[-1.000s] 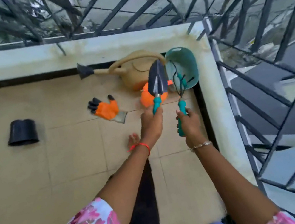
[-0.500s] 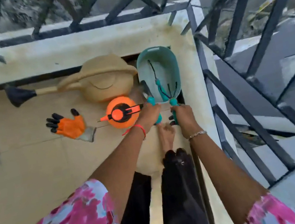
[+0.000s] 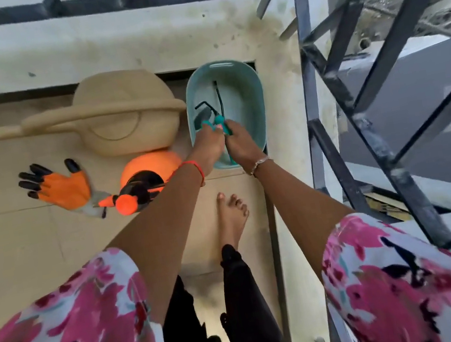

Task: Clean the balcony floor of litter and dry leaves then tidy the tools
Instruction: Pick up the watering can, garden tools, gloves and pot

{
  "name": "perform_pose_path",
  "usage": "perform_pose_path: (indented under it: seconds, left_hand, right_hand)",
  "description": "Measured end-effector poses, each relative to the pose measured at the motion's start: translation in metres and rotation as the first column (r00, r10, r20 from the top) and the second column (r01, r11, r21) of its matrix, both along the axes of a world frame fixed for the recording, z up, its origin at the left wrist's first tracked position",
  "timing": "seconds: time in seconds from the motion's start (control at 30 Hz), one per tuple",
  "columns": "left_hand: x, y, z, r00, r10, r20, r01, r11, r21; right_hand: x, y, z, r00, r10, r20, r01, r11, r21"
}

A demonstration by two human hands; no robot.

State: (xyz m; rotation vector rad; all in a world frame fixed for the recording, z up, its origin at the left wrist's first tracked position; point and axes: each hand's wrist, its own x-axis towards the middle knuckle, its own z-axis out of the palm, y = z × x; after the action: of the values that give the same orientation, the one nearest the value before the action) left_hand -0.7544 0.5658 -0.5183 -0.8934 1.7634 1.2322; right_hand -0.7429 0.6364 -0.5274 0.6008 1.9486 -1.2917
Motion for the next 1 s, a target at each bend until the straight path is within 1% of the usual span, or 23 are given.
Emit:
perform_pose_path:
  seconds: [0.1,0.2,0.3,0.47,0.57,0.63,0.7,0.77,0.83,0.9,1.0]
  left_hand:
    - [0.003,0.000,0.011,0.999,-0.039,0.031,0.039,0.999,-0.005]
    - [0.006,-0.001,0.033,0.998,-0.057,-0.010,0.057,0.998,0.018]
    - [0.011,-0.003,0.048,0.998,-0.054,-0.042,0.054,0.999,0.005]
    - [0.017,-0.013,0.065,0.998,-0.050,-0.044,0.052,0.998,0.029]
    - [0.022,-0.025,0.079,0.996,-0.034,-0.081,0.038,0.998,0.048]
    - [0.023,-0.032,0.091,0.993,-0.025,-0.115,0.033,0.997,0.065]
    - [0.026,-0.042,0.107,0.989,0.013,-0.150,0.004,0.994,0.106]
    - [0.027,-0.056,0.126,0.979,0.049,-0.197,-0.024,0.992,0.128]
    - [0.029,-0.072,0.155,0.970,0.035,-0.242,-0.009,0.994,0.111]
    - [0.035,-0.093,0.196,0.956,-0.014,-0.294,0.039,0.996,0.078]
    - [0.050,-0.129,0.268,0.921,-0.110,-0.373,0.114,0.993,-0.012]
  right_hand:
    - [-0.001,0.000,0.007,0.996,0.082,0.021,-0.082,0.997,0.000]
    - [0.000,0.003,0.023,0.991,0.134,0.026,-0.135,0.990,0.050]
    - [0.003,0.008,0.034,0.974,0.215,0.077,-0.223,0.968,0.117]
    - [0.009,0.010,0.052,0.973,0.199,0.116,-0.223,0.941,0.254]
    - [0.021,0.008,0.058,0.973,0.147,0.176,-0.192,0.942,0.275]
    - [0.028,0.006,0.065,0.958,0.152,0.244,-0.220,0.933,0.284]
    - [0.034,0.000,0.079,0.935,0.216,0.281,-0.296,0.913,0.281]
    - [0.038,-0.009,0.105,0.908,0.305,0.287,-0.386,0.876,0.289]
    - [0.039,-0.021,0.138,0.878,0.396,0.270,-0.469,0.825,0.315]
    - [0.039,-0.038,0.179,0.818,0.536,0.211,-0.575,0.740,0.350]
    - [0.036,-0.068,0.247,0.739,0.667,0.095,-0.629,0.634,0.449]
